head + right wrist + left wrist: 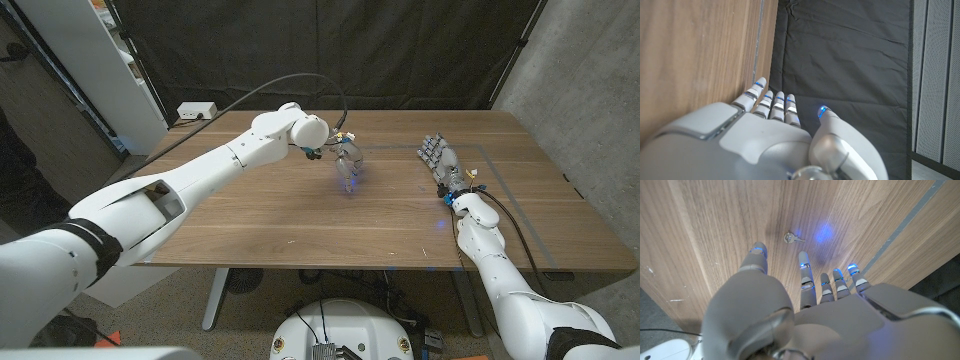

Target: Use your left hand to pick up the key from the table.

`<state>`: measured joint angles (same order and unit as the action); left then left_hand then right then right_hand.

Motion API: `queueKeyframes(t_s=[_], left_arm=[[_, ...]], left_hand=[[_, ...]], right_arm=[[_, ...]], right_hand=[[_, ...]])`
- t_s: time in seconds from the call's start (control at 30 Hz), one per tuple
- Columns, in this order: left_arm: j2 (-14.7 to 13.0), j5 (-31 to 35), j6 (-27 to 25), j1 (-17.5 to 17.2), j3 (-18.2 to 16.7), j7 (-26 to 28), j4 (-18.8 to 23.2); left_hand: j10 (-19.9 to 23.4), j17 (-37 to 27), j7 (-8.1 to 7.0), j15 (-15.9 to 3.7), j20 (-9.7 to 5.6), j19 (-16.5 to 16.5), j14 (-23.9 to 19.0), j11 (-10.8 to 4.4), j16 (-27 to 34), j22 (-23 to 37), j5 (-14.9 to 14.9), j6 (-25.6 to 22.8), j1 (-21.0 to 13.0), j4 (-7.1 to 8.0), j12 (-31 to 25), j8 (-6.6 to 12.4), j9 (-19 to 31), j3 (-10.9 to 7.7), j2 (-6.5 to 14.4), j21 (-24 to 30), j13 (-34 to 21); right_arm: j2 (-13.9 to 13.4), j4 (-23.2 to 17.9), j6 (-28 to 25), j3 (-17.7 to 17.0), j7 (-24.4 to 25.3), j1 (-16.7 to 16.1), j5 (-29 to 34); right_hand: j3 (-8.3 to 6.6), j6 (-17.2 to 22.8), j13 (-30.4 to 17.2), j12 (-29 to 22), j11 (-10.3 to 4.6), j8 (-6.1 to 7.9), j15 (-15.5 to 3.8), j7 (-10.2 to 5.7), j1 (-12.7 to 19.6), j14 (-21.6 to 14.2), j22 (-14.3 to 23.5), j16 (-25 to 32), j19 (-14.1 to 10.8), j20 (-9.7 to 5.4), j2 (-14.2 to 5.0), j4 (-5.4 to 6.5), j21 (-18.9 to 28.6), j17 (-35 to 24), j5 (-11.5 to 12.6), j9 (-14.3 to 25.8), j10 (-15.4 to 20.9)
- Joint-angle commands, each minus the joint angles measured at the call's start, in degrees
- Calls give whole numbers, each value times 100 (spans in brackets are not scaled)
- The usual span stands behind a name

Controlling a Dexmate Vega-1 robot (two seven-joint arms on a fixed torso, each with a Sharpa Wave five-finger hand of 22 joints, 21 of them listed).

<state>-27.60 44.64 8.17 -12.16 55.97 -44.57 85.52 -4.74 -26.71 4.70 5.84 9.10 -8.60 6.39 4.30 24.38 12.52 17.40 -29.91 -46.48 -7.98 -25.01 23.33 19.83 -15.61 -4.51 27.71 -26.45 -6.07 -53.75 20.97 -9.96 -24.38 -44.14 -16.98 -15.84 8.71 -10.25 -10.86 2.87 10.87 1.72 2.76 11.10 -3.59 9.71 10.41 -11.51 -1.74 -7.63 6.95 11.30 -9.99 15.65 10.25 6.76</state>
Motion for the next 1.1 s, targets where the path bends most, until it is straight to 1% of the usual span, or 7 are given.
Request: queueKeyframes(t_s=[0.03, 0.37, 0.57, 0.6, 0.77, 0.97, 1.1], left_arm=[[-90, 273, 66, -145, -8, 279, 119], [-59, 216, 127, -226, -67, 435, 36], [-40, 172, 144, -236, -71, 426, -15], [-36, 166, 147, -230, -67, 409, -19], [-40, 137, 163, -239, -73, 404, -32], [-71, 177, 172, -250, -81, 470, -25], [-70, 185, 190, -246, -73, 487, -62]], left_hand=[[42, -24, -22, 9, -29, 10, -34, -3, 33, 0, -21, -74, -71, 2, -42, 62, 45, 21, 9, 22, -11], [77, -31, 6, -8, -36, 41, -77, -15, 53, -1, -51, -93, -84, 12, -66, 120, 95, 51, 27, 29, -17], [127, -37, -1, -28, -47, 76, -122, -47, 74, -1, -71, -232, -106, 15, -96, 216, 135, 70, 44, 38, -20], [170, -39, -28, -29, -44, 82, -135, -44, 80, -2, -77, -273, -107, 18, -115, 244, 147, 76, 50, 40, -22], [230, -44, 12, -32, -44, 110, -180, -66, 99, -2, -101, -435, -115, 23, -149, 355, 193, 103, 58, 47, -24], [327, -42, -23, -66, -55, 145, -235, -91, 114, -3, -117, -612, -139, 18, -198, 469, 238, 119, 61, 57, -25], [344, -45, -37, -70, -68, 169, -247, -90, 119, -3, -121, -617, -159, 17, -208, 489, 256, 114, 83, 65, -25]], right_arm=[[10, 192, 67, -37, -47, 108, 49], [-5, 188, 70, -44, -28, 113, 91], [-7, 264, 103, -49, -28, 153, 110], [-7, 272, 112, -49, -24, 160, 115], [-1, 291, 115, -46, -18, 181, 125], [9, 312, 120, -45, -14, 197, 133], [23, 337, 127, -48, -3, 204, 133]], right_hand=[[-40, 48, -28, 0, -11, 4, 3, 0, -49, -50, 26, 29, -40, -13, -15, 11, 2, -26, -38, 24, 45], [-45, 49, -28, 1, -12, 3, 2, -3, -54, -55, 26, 30, -39, -14, -10, 6, 2, -26, -38, 24, 44], [-47, 51, -28, 2, -11, 4, 2, -1, -56, -51, 26, 28, -36, -13, -8, 3, 1, -25, -39, 24, 43], [-48, 49, -28, 2, -12, 3, 2, -2, -56, -51, 26, 28, -38, -16, -8, 3, 2, -25, -39, 24, 43], [-50, 46, -28, 1, -18, 1, 4, -2, -58, -53, 26, 28, -38, -15, -6, 0, 2, -25, -39, 24, 46], [-51, 46, -28, 1, -18, 1, 2, -4, -61, -52, 26, 28, -39, -17, -4, -1, 2, -25, -39, 24, 47], [-54, 48, -28, 3, -17, 2, 5, -1, -63, -56, 25, 29, -39, -15, -4, -3, 2, -25, -39, 24, 43]])
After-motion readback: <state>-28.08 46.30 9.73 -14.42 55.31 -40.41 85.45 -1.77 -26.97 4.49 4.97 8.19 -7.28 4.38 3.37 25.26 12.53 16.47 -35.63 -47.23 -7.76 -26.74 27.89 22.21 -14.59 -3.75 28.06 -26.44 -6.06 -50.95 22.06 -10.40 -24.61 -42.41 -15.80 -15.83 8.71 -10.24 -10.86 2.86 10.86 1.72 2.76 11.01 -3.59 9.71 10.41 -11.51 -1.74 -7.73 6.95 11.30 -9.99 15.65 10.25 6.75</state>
